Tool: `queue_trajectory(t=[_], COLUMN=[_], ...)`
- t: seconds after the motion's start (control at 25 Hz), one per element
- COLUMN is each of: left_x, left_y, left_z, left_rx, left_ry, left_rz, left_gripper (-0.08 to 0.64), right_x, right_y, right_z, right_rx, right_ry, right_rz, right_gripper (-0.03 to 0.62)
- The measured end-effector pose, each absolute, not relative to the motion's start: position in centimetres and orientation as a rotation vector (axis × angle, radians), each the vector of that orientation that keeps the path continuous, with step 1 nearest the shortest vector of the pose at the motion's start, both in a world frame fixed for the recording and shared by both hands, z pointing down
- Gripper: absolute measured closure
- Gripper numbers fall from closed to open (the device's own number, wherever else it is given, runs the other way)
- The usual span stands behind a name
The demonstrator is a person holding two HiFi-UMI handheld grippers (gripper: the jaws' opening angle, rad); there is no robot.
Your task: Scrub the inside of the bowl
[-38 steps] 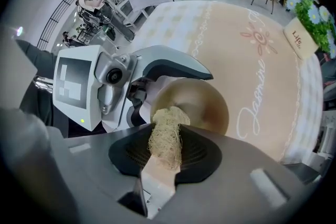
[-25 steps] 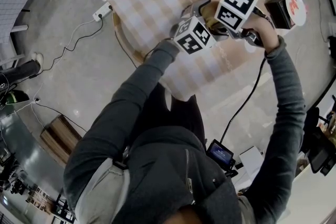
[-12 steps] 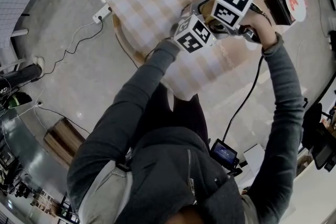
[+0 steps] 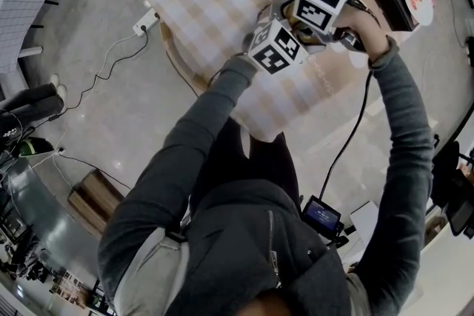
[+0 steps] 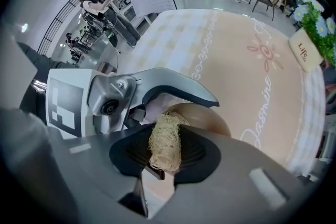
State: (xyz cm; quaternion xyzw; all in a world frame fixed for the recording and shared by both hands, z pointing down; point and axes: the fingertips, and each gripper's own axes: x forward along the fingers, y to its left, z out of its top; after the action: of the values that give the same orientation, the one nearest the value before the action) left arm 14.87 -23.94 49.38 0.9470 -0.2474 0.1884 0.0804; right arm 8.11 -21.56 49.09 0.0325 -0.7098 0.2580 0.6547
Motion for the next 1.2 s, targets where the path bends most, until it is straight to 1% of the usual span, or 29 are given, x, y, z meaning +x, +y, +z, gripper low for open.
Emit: queue_trajectory(t=[1.2], left_x=[14.8], left_y=[-23.9], left_z=[49.4], left_rx=[2.824], left_ry=[-0.724], left_rz=[0.564], left_gripper=[-0.023], right_x=[7.6], right_y=[-25.0], right_z=[49.3], right_rx=[0.228], right_ry=[-1.692], right_rz=[0.569], right_gripper=[0.492])
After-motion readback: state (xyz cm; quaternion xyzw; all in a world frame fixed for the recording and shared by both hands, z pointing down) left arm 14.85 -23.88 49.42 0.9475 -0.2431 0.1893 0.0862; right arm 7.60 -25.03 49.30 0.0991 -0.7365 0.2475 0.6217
